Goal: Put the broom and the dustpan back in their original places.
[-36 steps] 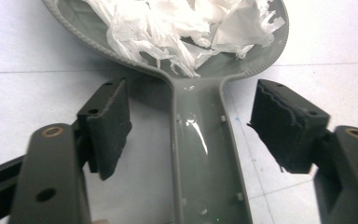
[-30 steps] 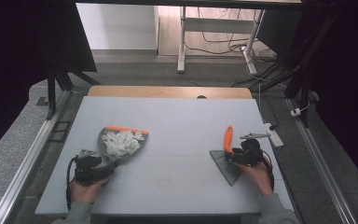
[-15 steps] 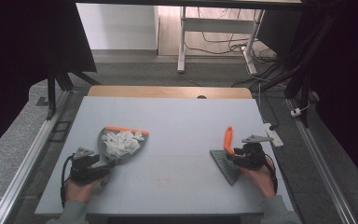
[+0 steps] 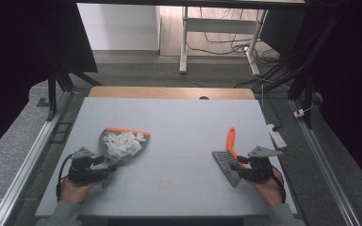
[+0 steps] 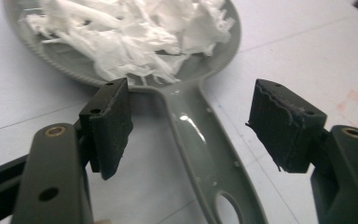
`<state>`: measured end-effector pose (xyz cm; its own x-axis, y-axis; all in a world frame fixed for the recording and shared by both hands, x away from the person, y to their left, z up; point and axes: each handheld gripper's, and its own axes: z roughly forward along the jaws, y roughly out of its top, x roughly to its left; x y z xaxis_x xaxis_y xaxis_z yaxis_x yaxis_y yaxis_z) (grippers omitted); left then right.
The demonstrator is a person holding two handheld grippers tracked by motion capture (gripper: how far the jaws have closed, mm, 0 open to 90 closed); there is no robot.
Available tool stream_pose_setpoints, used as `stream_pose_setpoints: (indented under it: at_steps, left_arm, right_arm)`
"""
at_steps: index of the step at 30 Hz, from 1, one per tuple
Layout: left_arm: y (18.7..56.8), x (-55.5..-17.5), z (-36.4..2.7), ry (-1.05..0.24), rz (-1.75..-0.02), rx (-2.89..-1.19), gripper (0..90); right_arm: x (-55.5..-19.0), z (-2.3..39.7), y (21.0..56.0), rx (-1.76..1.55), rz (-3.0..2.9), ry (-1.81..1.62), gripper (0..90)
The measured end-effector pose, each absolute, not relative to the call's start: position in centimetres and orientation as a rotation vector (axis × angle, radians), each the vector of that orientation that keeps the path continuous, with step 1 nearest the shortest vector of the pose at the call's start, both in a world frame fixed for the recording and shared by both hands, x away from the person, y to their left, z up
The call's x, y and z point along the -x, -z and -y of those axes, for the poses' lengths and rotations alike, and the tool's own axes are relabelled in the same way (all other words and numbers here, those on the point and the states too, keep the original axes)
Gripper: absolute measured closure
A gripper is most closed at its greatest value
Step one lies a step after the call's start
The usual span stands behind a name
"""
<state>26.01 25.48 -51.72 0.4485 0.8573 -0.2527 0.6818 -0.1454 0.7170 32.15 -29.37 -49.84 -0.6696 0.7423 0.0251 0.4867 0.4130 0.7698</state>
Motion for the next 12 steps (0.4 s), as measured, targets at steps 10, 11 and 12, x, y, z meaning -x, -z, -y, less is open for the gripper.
stream_pose_setpoints:
  at_steps: [10, 11, 12]
  left_arm:
    - [51.66, -25.59, -25.29, -0.271, -1.267, -1.899, 30.6]
    - [51.65, -25.57, -25.29, -0.272, -1.268, -1.898, 30.6]
    - [51.64, -25.55, -25.30, -0.272, -1.267, -1.898, 30.6]
  right_arm:
    - [-31.37, 29.00, 49.94, -0.978, -2.364, -1.152, 52.6]
    - [-31.35, 28.99, 49.89, -0.976, -2.363, -1.154, 52.6]
    - [-31.35, 29.01, 49.83, -0.974, -2.360, -1.156, 52.6]
